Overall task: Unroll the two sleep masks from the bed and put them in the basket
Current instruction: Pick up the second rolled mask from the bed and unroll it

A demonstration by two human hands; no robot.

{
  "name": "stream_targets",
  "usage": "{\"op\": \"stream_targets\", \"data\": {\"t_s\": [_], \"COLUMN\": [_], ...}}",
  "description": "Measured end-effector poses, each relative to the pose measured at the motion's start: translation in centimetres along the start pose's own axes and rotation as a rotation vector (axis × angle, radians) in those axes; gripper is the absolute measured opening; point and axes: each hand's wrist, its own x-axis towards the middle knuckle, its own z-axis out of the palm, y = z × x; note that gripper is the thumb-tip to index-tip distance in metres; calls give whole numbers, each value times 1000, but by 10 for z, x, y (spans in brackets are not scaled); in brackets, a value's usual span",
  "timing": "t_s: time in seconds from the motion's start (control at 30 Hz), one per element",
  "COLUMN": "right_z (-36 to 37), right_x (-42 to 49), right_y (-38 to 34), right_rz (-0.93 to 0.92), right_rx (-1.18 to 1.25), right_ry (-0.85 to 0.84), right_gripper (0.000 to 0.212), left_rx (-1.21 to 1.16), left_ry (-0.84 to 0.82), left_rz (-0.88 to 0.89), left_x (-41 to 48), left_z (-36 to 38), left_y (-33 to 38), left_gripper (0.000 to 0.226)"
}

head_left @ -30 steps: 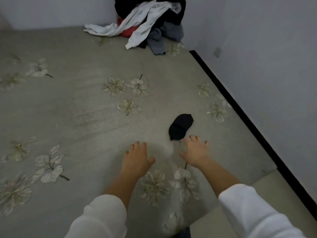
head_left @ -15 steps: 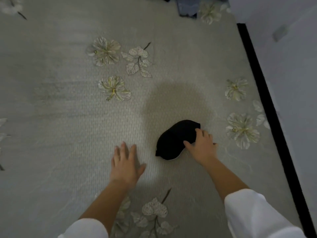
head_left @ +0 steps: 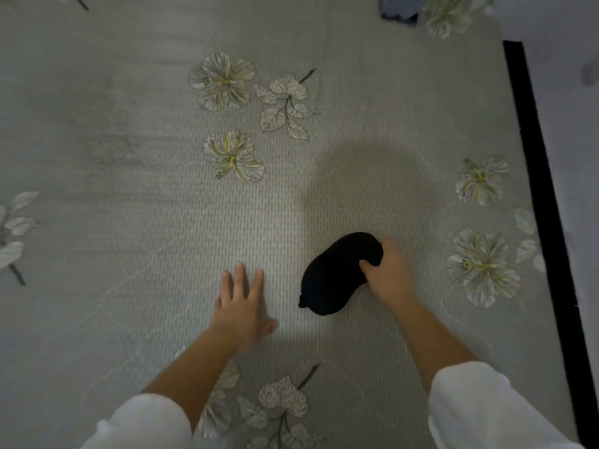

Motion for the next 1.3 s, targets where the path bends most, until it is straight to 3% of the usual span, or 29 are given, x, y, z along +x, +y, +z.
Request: {"op": "stream_targets", "data": {"t_s": [0.13, 0.27, 0.4, 0.53, 0.67, 0.8, 0.87, 0.97, 1.1, 1.3], "right_z": [-9, -22, -34, -33, -15, 9, 21, 42, 89, 164], "right_x": [-26, -67, -120, -180, -244, -304, -336, -385, -441, -526], "right_y": [-25, -63, -95, -117, -142, -183, -210, -247, -279, -307], "right_rz": [-74, -105, -139, -192, -339, -533, -586, -682, -997, -1464], "right_rx": [137, 321, 372, 296, 192, 132, 162, 178, -117, -526], "right_ry": [-37, -220, -407, -495, -344, -251, -281, -425, -491, -352], "right_gripper": [23, 19, 21, 21, 13, 14, 19, 9, 7, 23], "left_rx": [-267, -594, -966, -1069, -1109, -1216, -1300, -1455, -1709, -2117], "left_ry": [-60, 47, 93, 268, 388, 409, 428, 483, 514, 465], "left_rz": [12, 57, 152, 113, 81, 41, 34, 17, 16, 36], "left_x": [-14, -62, -126, -181, -245, -304, -331, -367, -410, -469], "left_z": [-25, -34, -44, -43, -47, -48, -46, -39, -26, 4], "left_y": [-10, -6, -5, -32, -70, -126, -156, -199, -256, -347], "left_gripper": [83, 70, 37, 9, 20, 12, 12, 13, 19, 14]}}
